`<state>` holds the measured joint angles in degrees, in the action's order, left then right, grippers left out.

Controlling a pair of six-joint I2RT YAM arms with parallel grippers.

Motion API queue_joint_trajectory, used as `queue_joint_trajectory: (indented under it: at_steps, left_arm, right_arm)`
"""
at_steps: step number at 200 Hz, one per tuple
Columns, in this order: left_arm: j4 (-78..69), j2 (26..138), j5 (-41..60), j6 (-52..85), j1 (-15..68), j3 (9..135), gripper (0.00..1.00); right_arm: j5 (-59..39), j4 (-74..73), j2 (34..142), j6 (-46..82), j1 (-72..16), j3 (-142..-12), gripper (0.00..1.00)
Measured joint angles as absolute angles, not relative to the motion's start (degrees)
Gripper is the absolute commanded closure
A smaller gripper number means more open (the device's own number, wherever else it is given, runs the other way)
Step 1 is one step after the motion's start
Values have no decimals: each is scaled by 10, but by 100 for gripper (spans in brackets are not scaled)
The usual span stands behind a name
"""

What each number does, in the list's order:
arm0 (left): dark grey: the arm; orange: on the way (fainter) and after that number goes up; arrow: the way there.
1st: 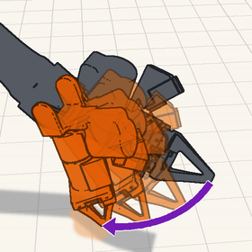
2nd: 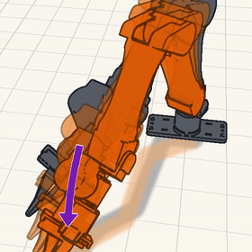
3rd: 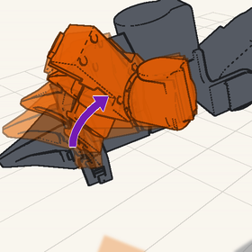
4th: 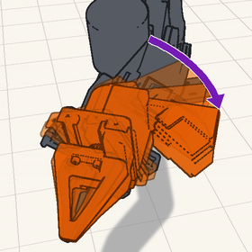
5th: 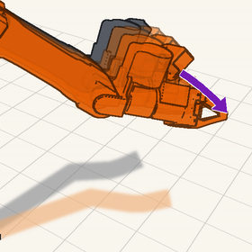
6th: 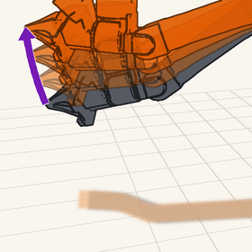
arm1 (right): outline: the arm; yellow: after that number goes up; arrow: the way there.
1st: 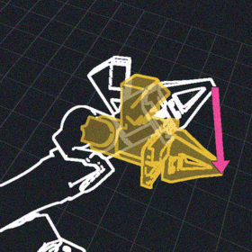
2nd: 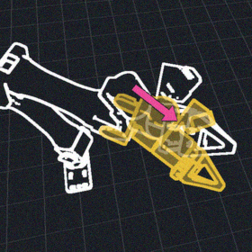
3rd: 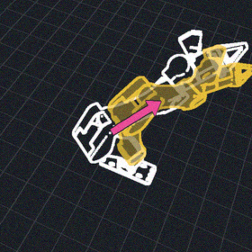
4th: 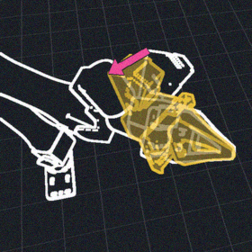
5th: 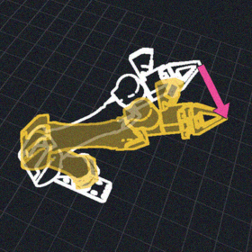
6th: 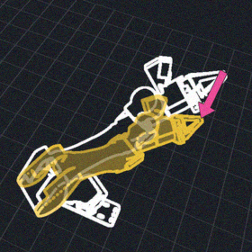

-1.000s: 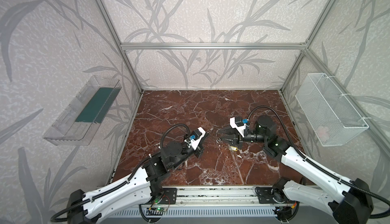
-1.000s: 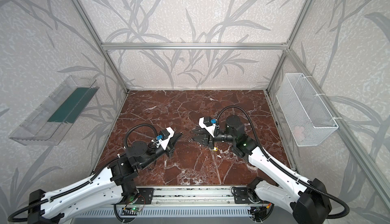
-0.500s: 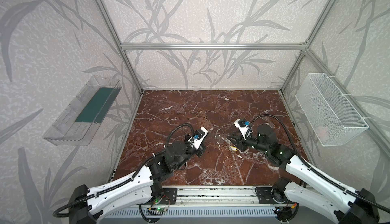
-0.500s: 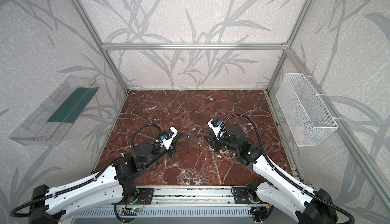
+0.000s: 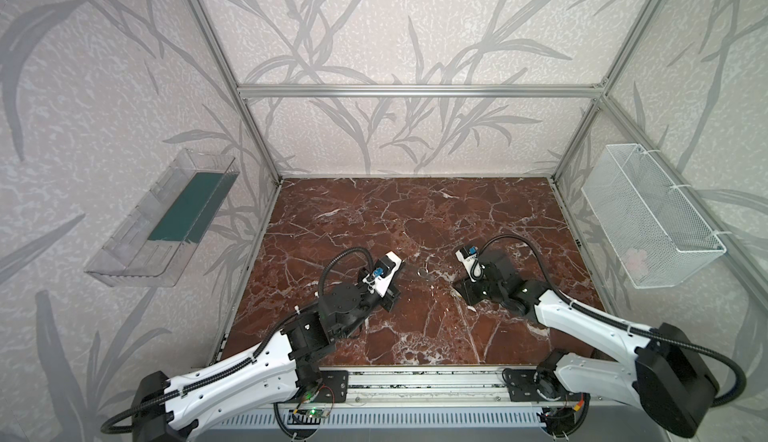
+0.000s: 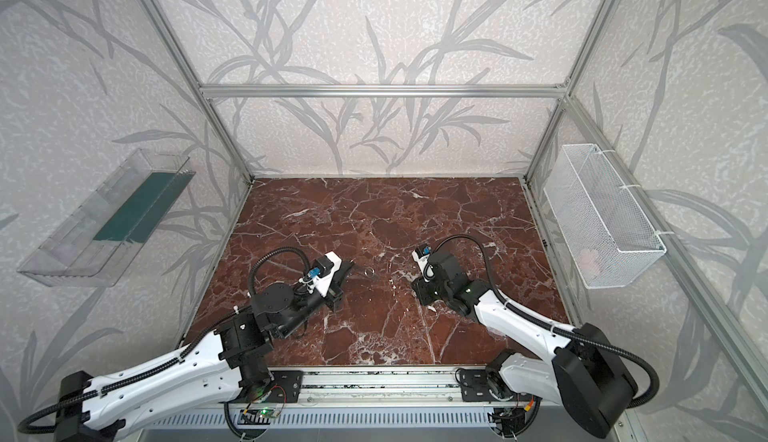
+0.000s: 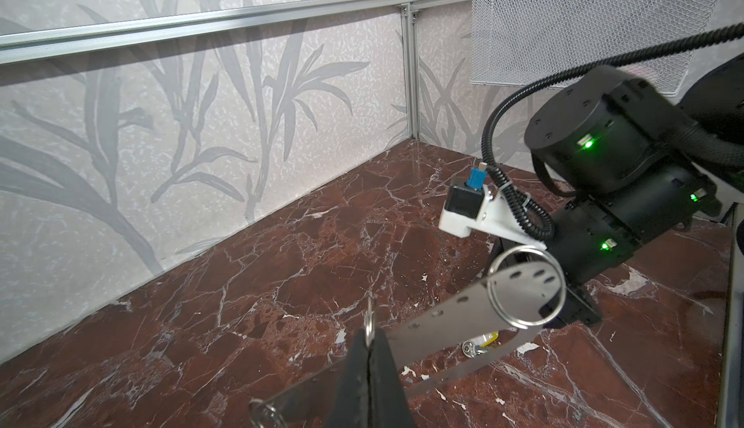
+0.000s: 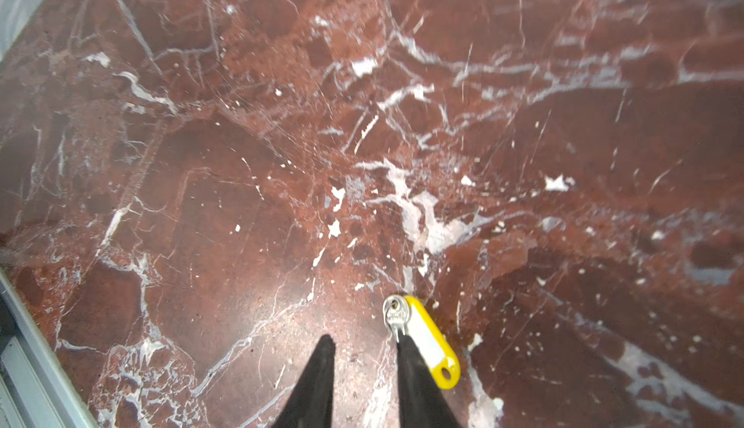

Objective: Put the keys on the keyring
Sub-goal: 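Lower the open right gripper over the yellow-tagged key on the table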

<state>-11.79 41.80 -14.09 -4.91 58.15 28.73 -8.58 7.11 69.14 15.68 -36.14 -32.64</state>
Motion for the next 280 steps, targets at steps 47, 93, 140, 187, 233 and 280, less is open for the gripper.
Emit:
queue_joint_trajectory:
  at_steps: [47, 93, 140, 187, 233, 280]
  left_arm:
    - [-108, 418, -141, -45, 582, 288, 100]
    - [-107, 418, -139, -43, 582, 288, 100]
    - [-107, 418, -138, -43, 582, 288, 100]
    - [-105, 418, -135, -43, 582, 288, 100]
    - [-96, 418, -134, -43, 582, 288, 100]
    - [-95, 418, -134, -39, 582, 288, 100]
  right_arm:
    - [-98, 97, 742, 189, -361, -331, 80]
    - [-99, 96, 754, 198, -362, -332, 75]
    - [-78, 113, 805, 199, -361, -354, 76]
    - [-51, 120, 822, 217, -347, -357, 68]
    - [-52, 114, 825, 228, -326, -357, 66]
    - [-74, 95, 776, 222, -327, -338, 63]
